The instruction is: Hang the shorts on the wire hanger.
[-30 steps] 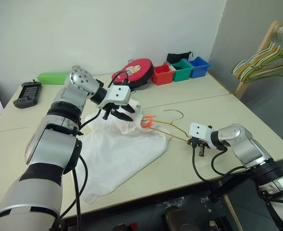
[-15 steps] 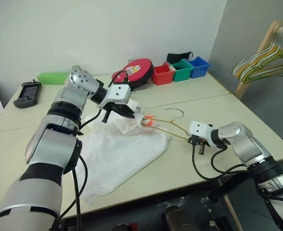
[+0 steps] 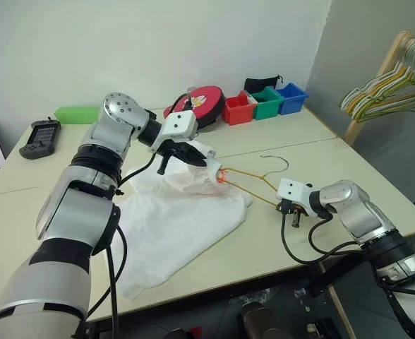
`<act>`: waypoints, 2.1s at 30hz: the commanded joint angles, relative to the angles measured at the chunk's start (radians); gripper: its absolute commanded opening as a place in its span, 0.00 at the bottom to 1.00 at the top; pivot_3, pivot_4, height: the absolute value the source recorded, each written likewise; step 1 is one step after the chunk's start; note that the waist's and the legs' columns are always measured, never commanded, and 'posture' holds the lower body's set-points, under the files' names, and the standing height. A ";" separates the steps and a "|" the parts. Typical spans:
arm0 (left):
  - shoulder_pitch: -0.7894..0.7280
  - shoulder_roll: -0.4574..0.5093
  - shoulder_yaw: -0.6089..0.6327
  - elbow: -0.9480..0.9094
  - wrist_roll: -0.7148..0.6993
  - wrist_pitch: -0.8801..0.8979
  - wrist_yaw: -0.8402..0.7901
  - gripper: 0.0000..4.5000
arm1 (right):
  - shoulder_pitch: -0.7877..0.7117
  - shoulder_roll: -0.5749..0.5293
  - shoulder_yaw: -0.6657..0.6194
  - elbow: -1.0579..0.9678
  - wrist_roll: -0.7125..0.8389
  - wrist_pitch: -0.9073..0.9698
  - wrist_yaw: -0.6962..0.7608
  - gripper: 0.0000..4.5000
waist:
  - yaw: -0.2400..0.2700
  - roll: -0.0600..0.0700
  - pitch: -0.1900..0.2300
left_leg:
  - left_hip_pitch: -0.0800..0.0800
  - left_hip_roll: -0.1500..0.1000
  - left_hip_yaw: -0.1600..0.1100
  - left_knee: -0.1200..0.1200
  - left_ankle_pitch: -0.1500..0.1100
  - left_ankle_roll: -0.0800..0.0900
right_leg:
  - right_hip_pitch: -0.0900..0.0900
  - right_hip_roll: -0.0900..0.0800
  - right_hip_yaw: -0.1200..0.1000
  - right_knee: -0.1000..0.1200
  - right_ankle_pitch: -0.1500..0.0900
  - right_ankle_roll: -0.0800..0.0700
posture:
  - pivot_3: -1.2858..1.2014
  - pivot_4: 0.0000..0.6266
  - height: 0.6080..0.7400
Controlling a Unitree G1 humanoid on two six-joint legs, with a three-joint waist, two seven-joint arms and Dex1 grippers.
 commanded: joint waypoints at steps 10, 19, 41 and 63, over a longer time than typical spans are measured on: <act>-0.013 -0.020 0.073 0.072 0.093 -0.138 0.062 0.13 | -0.034 0.010 -0.027 -0.070 0.017 0.021 0.016 0.00 | 0.001 0.000 0.000 | 0.000 0.000 0.000 0.000 0.000 0.000 | 0.000 0.000 0.000 0.000 0.000 0.000 | 0.43 0.01 1.00; -0.058 0.013 0.084 0.080 0.107 -0.125 -0.006 0.51 | -0.031 -0.001 -0.034 -0.110 0.017 0.035 0.026 0.00 | -0.005 0.000 0.000 | 0.000 0.000 0.000 0.000 0.000 0.000 | 0.000 0.000 0.000 0.000 0.000 0.000 | 0.43 0.00 1.00; 0.005 -0.017 0.036 0.084 0.133 -0.224 0.027 0.99 | -0.055 0.025 -0.029 -0.217 0.031 0.114 0.027 0.00 | -0.005 0.000 0.000 | 0.000 0.000 -0.001 0.000 0.000 0.000 | 0.000 0.000 0.000 0.000 0.000 0.000 | 0.43 0.00 1.00; 0.017 -0.053 0.063 0.145 0.262 -0.305 0.172 0.38 | -0.090 0.043 -0.015 -0.293 0.037 0.183 0.026 0.00 | -0.024 0.000 0.000 | -0.001 0.000 -0.002 0.000 0.000 0.000 | 0.000 -0.001 -0.001 0.000 0.000 0.001 | 0.42 0.02 1.00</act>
